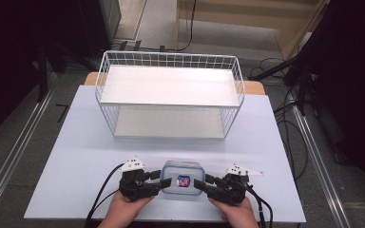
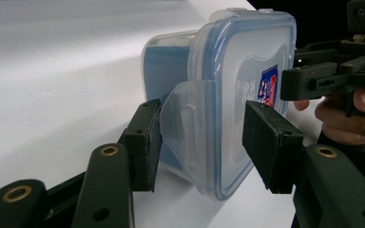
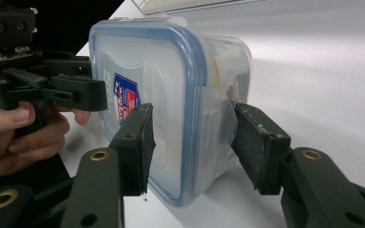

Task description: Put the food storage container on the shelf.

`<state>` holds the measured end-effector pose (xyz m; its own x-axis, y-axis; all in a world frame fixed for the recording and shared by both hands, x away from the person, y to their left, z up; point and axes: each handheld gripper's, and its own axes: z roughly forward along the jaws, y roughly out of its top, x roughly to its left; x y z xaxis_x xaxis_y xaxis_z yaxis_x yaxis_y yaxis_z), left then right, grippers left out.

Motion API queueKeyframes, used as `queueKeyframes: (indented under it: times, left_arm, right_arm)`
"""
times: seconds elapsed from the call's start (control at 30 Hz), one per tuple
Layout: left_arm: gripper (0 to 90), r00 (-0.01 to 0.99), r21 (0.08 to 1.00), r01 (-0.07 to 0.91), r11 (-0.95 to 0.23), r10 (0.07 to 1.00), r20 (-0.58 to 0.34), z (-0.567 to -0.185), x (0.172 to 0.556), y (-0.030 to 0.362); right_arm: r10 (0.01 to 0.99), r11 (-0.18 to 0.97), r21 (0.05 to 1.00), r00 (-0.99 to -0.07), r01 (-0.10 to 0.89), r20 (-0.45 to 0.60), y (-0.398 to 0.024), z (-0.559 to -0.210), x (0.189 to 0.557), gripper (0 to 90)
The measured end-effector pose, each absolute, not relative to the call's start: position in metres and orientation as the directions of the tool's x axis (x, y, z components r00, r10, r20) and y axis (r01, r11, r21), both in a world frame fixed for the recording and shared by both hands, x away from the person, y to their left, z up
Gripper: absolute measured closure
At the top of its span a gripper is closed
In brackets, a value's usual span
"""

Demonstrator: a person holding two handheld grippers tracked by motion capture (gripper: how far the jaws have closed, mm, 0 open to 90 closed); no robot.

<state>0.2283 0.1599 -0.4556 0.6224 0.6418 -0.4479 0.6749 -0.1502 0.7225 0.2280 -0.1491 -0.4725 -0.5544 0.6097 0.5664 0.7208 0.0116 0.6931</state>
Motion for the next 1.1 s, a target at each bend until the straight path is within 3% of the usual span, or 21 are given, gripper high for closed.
queueKeyframes:
  times: [0.33, 1.1]
  left_arm:
    - [49.7, 0.632, 0.746, 0.65, -0.142, 0.647, -0.427, -0.453, 0.224, 0.157]
    - [49.5, 0.686, 0.881, 0.466, -0.085, 0.664, -0.299, -0.407, 0.22, 0.157]
  right_arm:
    - [0.622, 0.023, 0.715, -0.57, 0.699, 0.537, -0.151, -0.465, 0.227, 51.1]
    - [0.647, -0.034, 0.865, -0.649, 0.5, 0.4, -0.145, -0.414, 0.227, 49.8]
